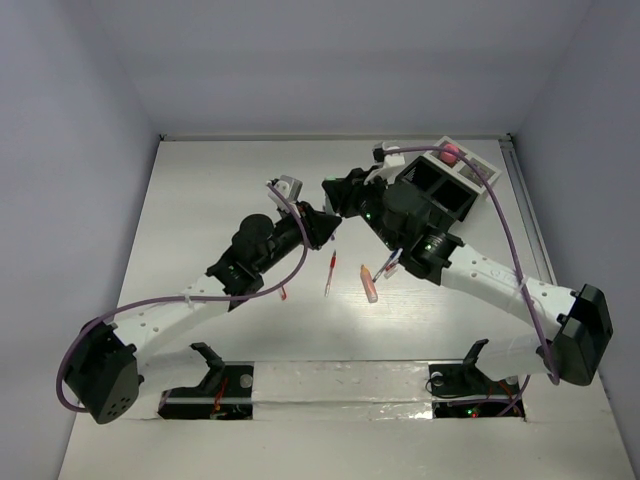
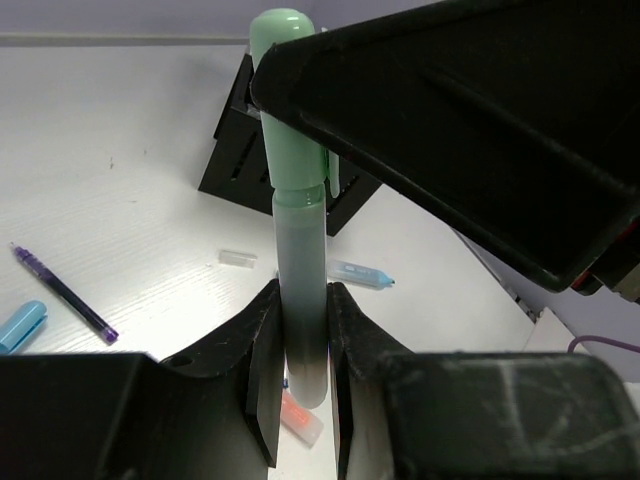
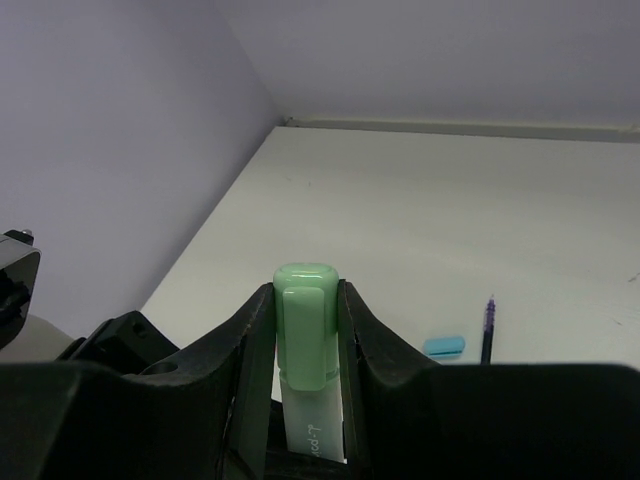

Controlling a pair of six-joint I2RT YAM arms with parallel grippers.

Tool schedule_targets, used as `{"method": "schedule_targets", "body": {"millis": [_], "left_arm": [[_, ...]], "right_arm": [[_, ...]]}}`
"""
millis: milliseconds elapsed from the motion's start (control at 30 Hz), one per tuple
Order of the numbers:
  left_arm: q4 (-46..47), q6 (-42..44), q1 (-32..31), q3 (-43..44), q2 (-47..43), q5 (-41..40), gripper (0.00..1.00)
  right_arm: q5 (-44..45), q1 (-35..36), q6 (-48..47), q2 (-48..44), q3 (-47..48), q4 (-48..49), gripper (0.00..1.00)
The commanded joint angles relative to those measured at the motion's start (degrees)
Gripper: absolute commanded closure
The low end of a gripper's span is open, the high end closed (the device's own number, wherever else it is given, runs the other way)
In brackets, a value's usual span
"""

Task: Sort the stationery into containers
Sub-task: Close the pen cap on the pen.

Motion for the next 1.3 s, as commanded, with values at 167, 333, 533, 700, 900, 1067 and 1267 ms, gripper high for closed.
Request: {"method": "schedule_targets", "body": {"millis": [167,333,533,700,900,1067,1267], "left_arm": [[7.1,1.9,0.2,7.2,-2.0,-0.1,1.00],[7.4,1.7,-0.3,7.6,-1.1,1.2,1.00],[7.9,1.0,-0.3,7.3,-0.6,1.1,1.00],[5.0,3.3,-0.3,9.0,-2.3,-0.6,1.00],[4.1,2.8,-0.3,12.4,-2.3,1.5,1.00],[2.3,4.3,-0.3,16.1,-2.0,1.3,1.00],[0.6,6.4,0.2,20.3,-1.7,0.8,1.00]], "right_arm": [[-2.8,0.4,2.7,-0.7,-3.7,-0.6,0.94],[-2.8,0.4,2.4,-0.7,-4.2,-1.2,0.94],[-3.7,0.4,2.0,-1.0,-4.3,-1.9,0.94],[-8.8,0.4,1.5,-1.9,-5.0,-6.0,1.00],[-18.4,0.4,3.4,-2.4,-8.1,-7.0,1.00],[-20.4,0.4,6.8,-3.4,-14.4,-4.7,1.00],[-21.5,0.4,9.5,-4.4,-19.1,-2.9,1.00]]}}
